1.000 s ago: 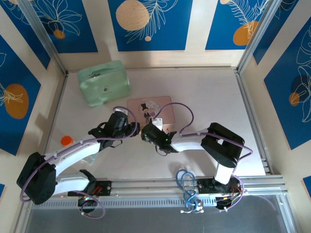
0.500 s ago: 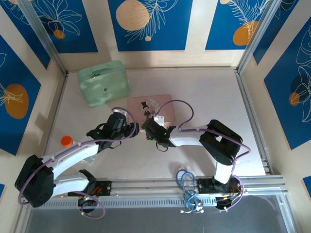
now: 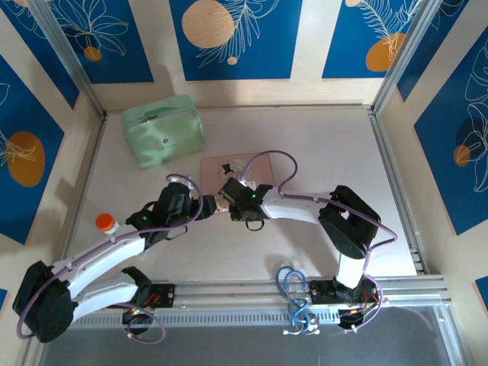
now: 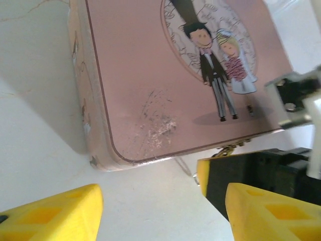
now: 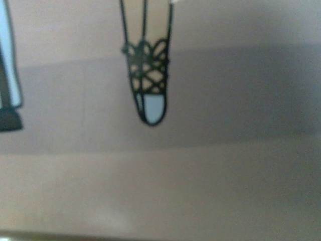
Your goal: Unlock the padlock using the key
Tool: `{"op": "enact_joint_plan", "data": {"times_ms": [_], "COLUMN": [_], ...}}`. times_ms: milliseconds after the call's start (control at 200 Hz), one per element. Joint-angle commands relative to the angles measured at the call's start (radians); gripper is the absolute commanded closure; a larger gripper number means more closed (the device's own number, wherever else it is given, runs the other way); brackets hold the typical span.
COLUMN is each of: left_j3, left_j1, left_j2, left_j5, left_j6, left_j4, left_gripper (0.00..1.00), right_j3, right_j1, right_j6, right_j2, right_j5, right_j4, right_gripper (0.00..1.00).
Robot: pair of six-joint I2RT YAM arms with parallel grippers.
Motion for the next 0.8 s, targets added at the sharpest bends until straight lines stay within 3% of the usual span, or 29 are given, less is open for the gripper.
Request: {"op": "enact_joint_plan", "data": {"times_ms": [0,270,465,655,795], "left_j3": [-0.046,-0.228,-0.249,-0.230,-0.293], "left_j1": [-0.015,-0.033,-0.115,-0.174,-0.196], "left_j2": [-0.068,-0.161,-0.159,0.011,0.185], "left_j5": [0.028,0.146,0.080,0.046,0.051], "left_j6": [-0.044,-0.154,-0.302,-0.310,-0.401], "left_j4": [-0.008,0.130,0.197,0.315,0.619], "left_gripper": [0.37,0.47,0.45,0.47,0.53], "right_j3": [0.061,0.140,0.225,0.284,0.324], "right_j1": [-0.031,-0.109,-0.134,-0.184,-0.198], "right_j6": [-0.038,-0.095,-0.125,-0.141,-0.169], "right_j2": [0.020,0.045,0.096,0.162,0.184], "right_j5": [-0.099,-0.305,-0.437,-0.624,-0.680], "right_j4": [-0.094,-0.175,-0.271,-0.354,-0.401], "right_gripper": [0.89,0.92,0.92,0.94,0.95]}}
